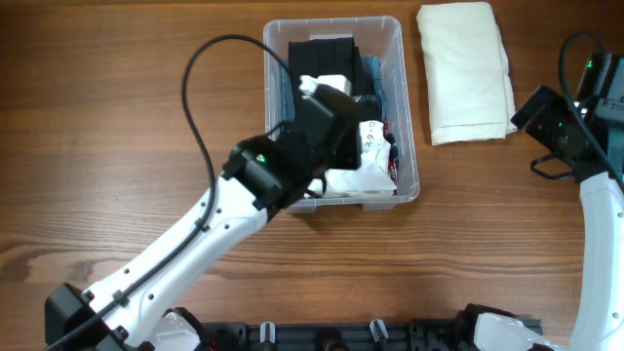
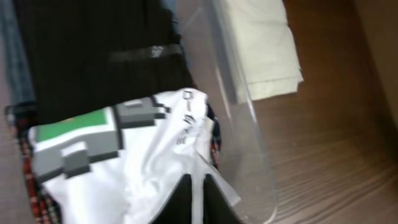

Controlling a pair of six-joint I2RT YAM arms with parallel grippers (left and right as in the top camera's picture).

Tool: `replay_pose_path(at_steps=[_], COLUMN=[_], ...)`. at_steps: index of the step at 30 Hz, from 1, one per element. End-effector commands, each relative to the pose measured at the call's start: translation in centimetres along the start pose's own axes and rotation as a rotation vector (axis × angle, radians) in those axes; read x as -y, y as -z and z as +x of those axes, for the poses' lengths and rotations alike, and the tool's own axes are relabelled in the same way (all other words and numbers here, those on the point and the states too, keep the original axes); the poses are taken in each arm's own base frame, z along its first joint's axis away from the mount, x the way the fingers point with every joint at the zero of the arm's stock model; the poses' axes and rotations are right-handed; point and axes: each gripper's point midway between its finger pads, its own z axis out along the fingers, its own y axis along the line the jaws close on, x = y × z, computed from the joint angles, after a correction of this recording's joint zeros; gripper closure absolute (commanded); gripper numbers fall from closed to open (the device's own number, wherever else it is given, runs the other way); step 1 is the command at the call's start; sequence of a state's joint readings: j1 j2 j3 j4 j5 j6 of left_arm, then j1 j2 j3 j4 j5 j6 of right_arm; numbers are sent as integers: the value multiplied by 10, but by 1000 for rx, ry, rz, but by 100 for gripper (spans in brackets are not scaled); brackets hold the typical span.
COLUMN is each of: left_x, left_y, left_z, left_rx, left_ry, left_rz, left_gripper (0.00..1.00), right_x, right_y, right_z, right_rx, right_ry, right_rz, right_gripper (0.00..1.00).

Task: Pack container
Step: 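Press and tuck the white T-shirt into the bin's lower half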

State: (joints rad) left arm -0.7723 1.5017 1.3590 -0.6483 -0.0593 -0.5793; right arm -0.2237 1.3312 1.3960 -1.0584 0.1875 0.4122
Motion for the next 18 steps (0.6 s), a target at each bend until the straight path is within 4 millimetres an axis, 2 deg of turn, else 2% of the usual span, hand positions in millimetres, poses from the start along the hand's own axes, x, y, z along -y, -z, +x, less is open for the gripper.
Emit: replay_pose_path(at_steps=[1, 6, 9, 12, 15, 18], left_x=[2, -11, -26, -47, -67, -73], left_y=[-16, -61, -86, -115, -137, -145], left_z=[4, 26, 41, 71, 96, 104], left_rx=[-6, -85, -135, -231, -307, -329], left_ry=[-40, -50, -62, -74, -84, -87], left_rz=[-31, -97, -161, -235, -301, -319], left_gripper=[96, 96, 96, 96, 91, 90], right_x=[1, 1, 1, 1, 1, 1], right_y=[-2, -2, -2, -2, -2, -2], right_z=[-1, -1, -1, -1, -1, -1], right_rx=[-1, -1, -1, -1, -1, -1], right_ry=[-7, -7, -7, -7, -7, -7], right_rz=[9, 9, 9, 9, 9, 9], right_gripper=[0, 0, 0, 0, 0, 0])
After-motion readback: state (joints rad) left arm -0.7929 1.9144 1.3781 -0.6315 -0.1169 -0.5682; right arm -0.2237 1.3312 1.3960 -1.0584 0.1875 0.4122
